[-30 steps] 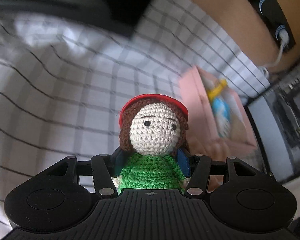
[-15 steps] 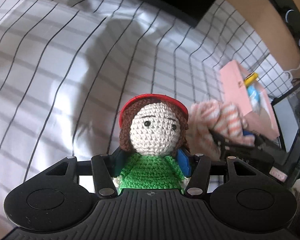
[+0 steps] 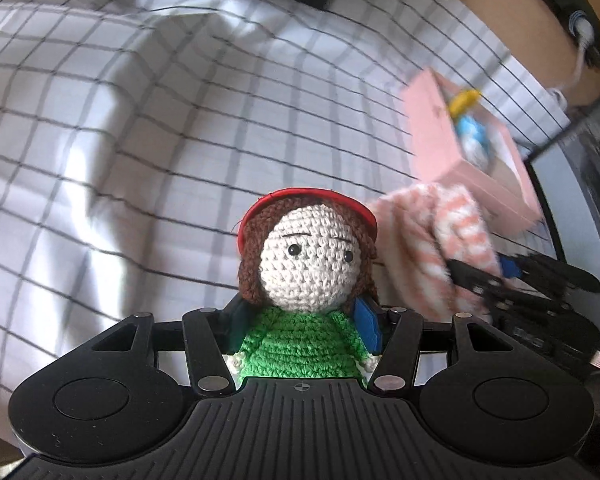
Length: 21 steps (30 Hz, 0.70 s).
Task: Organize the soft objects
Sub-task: 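Carry the towel toward the pink box with the right tool while the left tool carries the doll, then lower the doll into the pink box and open the left tool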
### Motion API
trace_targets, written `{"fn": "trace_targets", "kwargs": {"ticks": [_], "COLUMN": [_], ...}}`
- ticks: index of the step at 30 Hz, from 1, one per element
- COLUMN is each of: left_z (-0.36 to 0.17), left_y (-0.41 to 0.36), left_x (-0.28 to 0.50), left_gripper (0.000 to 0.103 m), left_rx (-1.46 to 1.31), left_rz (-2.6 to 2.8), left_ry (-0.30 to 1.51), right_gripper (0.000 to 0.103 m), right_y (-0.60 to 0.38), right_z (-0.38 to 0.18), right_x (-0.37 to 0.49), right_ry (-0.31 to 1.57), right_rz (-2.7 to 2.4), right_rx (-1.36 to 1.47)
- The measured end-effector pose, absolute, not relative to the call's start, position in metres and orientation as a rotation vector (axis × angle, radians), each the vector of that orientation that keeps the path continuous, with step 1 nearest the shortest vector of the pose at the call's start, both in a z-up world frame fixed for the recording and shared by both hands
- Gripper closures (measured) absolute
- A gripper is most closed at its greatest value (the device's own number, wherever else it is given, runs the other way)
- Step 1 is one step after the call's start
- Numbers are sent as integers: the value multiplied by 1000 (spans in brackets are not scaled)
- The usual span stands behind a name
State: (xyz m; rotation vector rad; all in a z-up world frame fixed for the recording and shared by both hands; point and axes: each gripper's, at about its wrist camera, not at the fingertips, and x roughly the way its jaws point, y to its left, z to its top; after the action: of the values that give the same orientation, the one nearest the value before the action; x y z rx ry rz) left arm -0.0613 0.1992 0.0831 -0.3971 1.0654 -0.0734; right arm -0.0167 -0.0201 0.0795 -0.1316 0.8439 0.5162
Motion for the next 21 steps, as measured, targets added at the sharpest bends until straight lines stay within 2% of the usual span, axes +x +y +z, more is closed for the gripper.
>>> {"fn": "trace_targets", "kwargs": {"ticks": [7,12,15,17,18,21], "left_z": [150,197,180,144,125,90], "left_y": [121,52,18,-2,-9,-14], "left_x": [-22,43,100,140,153,170], "left_gripper": [44,43,41,41,45,24], "left_rx": [-293,-187,-168,-105,-59,22], "left_rz": [-287,-423,-474,-437,-398,-380], "left_ry": [939,773,756,830,873,884], "right_gripper": [67,67,66,66,66,66], "right_y": [-121,-164,-174,-176,-177,-181], "right_z": [152,166,164,160,159,151], "right_x": [-60,-87,-98,-105,-108,-115], "right_ry": [694,601,580,576,579,595], "right_rz": [311,179,123,102,95,75], "right_rx": [-27,0,14,21,26,24]}}
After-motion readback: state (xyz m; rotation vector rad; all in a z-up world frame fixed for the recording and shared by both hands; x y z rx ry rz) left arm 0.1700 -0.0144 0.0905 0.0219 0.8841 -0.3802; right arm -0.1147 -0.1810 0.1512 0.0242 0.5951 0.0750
